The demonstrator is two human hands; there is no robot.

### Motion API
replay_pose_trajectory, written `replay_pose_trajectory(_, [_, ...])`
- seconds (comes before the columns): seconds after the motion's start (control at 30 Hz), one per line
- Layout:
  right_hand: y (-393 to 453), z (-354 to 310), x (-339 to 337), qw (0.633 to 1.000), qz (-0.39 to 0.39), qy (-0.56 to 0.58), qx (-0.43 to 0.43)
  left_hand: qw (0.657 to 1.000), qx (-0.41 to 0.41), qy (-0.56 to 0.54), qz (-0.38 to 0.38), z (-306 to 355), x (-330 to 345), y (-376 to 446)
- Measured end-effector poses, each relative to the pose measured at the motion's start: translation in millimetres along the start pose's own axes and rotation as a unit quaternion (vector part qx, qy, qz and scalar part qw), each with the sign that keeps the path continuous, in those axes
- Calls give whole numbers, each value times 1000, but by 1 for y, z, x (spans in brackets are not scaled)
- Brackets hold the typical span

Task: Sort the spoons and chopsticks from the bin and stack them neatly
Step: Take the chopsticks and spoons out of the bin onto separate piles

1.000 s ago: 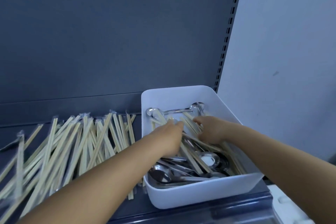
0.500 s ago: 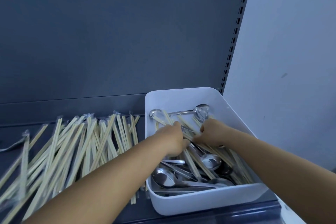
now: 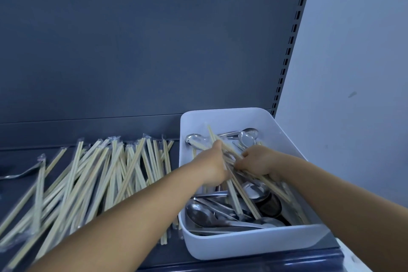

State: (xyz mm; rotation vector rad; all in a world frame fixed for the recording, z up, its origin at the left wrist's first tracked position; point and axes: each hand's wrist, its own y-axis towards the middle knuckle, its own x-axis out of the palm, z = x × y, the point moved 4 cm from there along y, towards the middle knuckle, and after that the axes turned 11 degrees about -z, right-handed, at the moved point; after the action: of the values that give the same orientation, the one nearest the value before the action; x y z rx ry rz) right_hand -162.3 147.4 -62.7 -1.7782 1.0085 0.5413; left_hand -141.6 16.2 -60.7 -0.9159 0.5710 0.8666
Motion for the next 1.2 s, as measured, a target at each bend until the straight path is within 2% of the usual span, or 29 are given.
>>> replay_pose_trajectory(0.1, [2,3,-2,995,15,99,-9,996,24,-77,36,2,-6,-1])
replay_pose_trajectory(0.2, [6,5,1,955,-4,294,-48,985,37,-155,69,5,-12,-1])
replay_pose_trajectory(0.27, [6,4,0,941,-11,332,-63,977,36,-194,85,6,-16,0])
replay_pose_trajectory(0.4, [2,6,-9,937,10,344,-63,962,8,-251,112,5,-21,1])
replay_pose_trajectory(0.5, [-2,11,-18,946,51,317,-51,964,-36,-242,105,2,-23,3])
replay_pose_trajectory(0.57, [-4,12,-22,955,66,285,-42,964,-37,-240,109,3,-24,4])
replay_pose_trajectory(0.77, [-8,10,-20,954,45,292,-46,939,-29,-324,107,16,-22,11])
replay_pose_trajectory(0.87, [-8,10,-21,950,49,303,-63,951,-42,-276,133,23,-22,11])
replay_pose_trajectory(0.97, [-9,15,-26,949,49,307,-52,951,-52,-274,133,27,-24,10])
replay_pose_trajectory(1.07, [-13,18,-36,939,62,333,-57,931,-24,-345,113,35,-31,10])
replay_pose_trajectory(1.2, [-20,20,-49,921,87,363,-113,907,39,-404,115,51,-42,6])
